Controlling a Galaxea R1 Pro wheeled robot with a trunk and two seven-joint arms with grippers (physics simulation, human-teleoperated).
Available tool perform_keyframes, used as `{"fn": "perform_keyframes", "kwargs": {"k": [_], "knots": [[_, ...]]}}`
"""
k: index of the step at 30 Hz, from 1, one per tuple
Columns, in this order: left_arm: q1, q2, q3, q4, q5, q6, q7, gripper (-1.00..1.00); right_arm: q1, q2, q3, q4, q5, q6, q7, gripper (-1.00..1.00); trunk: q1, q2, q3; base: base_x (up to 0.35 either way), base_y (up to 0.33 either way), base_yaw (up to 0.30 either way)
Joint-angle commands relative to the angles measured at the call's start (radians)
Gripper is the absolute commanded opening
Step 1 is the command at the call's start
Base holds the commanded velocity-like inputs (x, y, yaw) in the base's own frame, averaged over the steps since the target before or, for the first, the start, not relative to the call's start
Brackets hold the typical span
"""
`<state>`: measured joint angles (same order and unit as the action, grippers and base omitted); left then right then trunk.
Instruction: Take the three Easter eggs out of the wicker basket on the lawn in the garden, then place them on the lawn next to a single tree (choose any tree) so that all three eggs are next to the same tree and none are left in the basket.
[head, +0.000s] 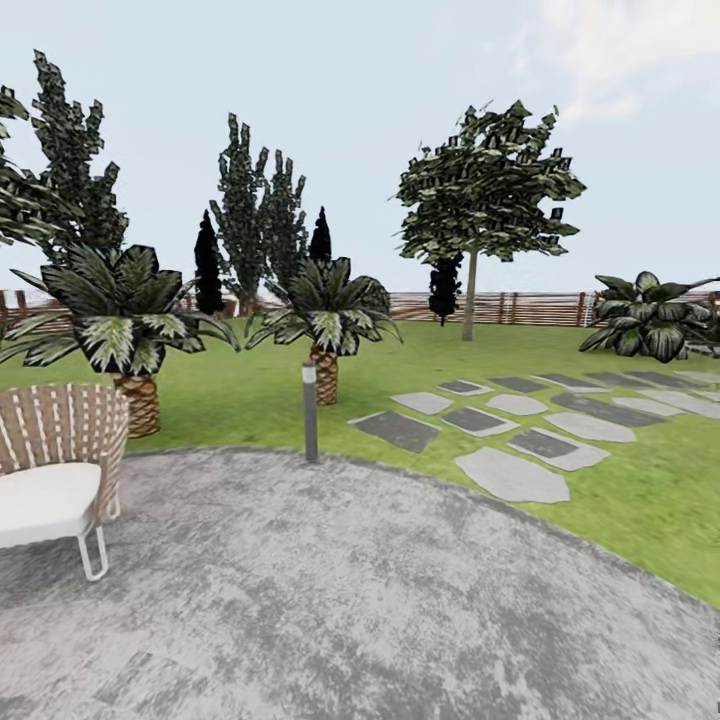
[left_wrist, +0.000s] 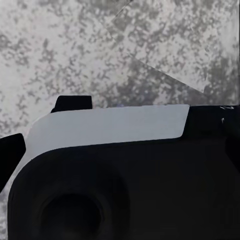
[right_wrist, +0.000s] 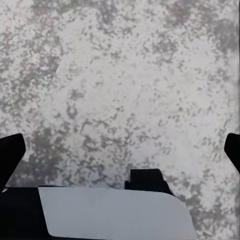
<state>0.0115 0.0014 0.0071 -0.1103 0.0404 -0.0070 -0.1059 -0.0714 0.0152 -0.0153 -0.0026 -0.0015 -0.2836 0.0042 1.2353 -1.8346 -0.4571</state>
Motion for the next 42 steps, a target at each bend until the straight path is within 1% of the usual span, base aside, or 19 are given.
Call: {"fn": "perform_keyframes", "kwargs": {"k": [1,29,35,42], "knots": [[0.001,0.000,0.001,-0.002,0.004,-0.001,-0.003,1.00,-0.001,0.000,-0.002,0.001,0.000,-0.003,0.000,1.00,0.001,0.000,0.000,0.317,-0.072,-0.220],[0.001,0.000,0.001,-0.002,0.004,-0.001,-0.003,1.00,-0.001,0.000,-0.002,0.001,0.000,-0.003,0.000,1.00,0.001,0.000,0.016,0.317,-0.072,-0.234],[0.001,0.000,0.001,-0.002,0.004,-0.001,-0.003,1.00,-0.001,0.000,-0.002,0.001,0.000,-0.003,0.000,1.00,0.001,0.000,0.018,0.317,-0.072,-0.139],[0.001,0.000,0.001,-0.001,0.004,-0.001,-0.003,1.00,-0.001,0.000,-0.002,0.001,0.000,-0.003,0.000,1.00,0.001,0.000,0.019,0.317,-0.072,-0.030]]}}
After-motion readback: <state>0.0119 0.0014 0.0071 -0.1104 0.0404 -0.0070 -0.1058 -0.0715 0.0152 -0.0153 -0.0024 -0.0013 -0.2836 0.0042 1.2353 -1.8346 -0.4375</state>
